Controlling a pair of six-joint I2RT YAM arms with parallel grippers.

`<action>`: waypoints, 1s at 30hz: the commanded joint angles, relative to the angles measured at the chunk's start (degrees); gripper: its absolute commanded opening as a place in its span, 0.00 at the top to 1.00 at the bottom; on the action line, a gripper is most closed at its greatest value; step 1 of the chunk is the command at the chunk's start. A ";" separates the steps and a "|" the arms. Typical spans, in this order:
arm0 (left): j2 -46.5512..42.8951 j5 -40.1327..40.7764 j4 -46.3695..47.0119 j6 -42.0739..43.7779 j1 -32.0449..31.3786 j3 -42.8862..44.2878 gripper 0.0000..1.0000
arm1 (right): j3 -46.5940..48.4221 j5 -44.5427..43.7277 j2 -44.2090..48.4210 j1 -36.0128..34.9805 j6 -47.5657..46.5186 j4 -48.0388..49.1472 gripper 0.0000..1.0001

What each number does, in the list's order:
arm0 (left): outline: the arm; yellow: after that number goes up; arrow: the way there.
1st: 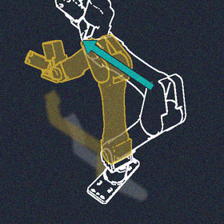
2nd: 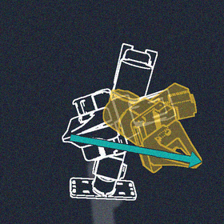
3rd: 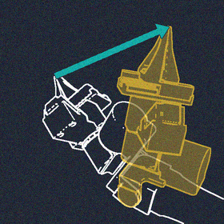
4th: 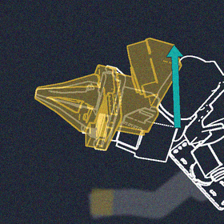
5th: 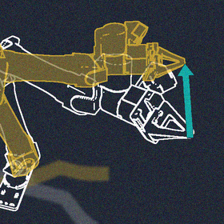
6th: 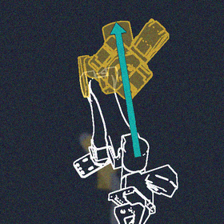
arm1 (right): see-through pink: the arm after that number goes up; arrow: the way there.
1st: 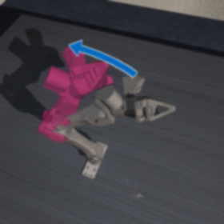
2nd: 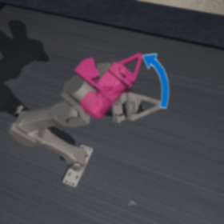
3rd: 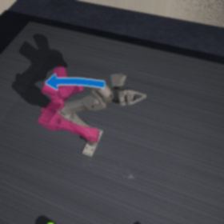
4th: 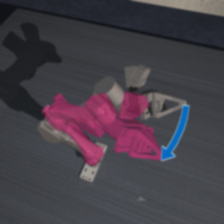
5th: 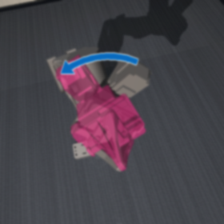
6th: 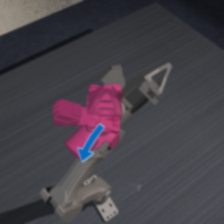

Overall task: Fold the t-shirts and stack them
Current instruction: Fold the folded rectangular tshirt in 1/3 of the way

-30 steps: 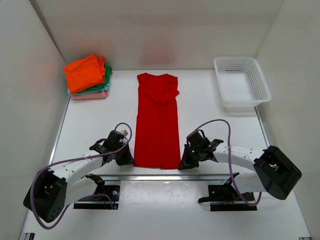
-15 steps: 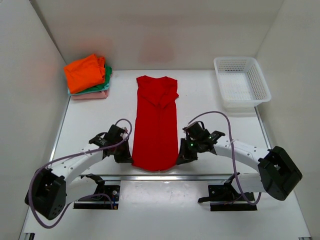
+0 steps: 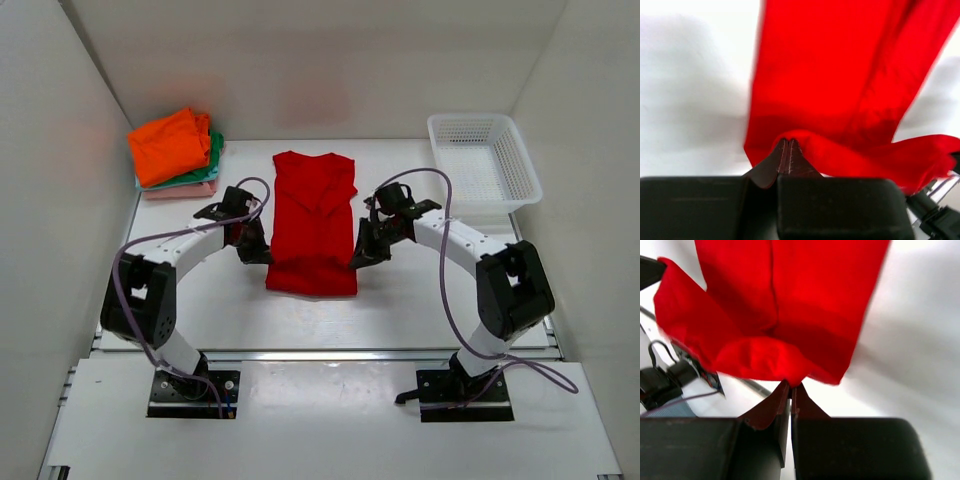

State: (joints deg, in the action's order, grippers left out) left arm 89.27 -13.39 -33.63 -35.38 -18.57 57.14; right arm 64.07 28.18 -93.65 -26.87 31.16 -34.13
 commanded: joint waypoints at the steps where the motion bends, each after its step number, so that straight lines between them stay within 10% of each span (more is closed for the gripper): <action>1: 2.91 -0.33 -0.47 2.33 2.04 5.68 1.00 | 5.61 0.82 -3.37 2.26 -3.82 -1.38 1.00; 30: 27.53 -3.40 -1.79 0.48 7.40 34.61 1.00 | 45.34 1.87 -33.09 11.32 -11.03 -13.59 1.00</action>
State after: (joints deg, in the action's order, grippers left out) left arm 116.40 -15.64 -35.75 -34.30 -11.42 88.31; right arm 105.14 29.32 -125.43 -16.69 20.78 -46.78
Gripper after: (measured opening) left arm 0.019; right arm 0.009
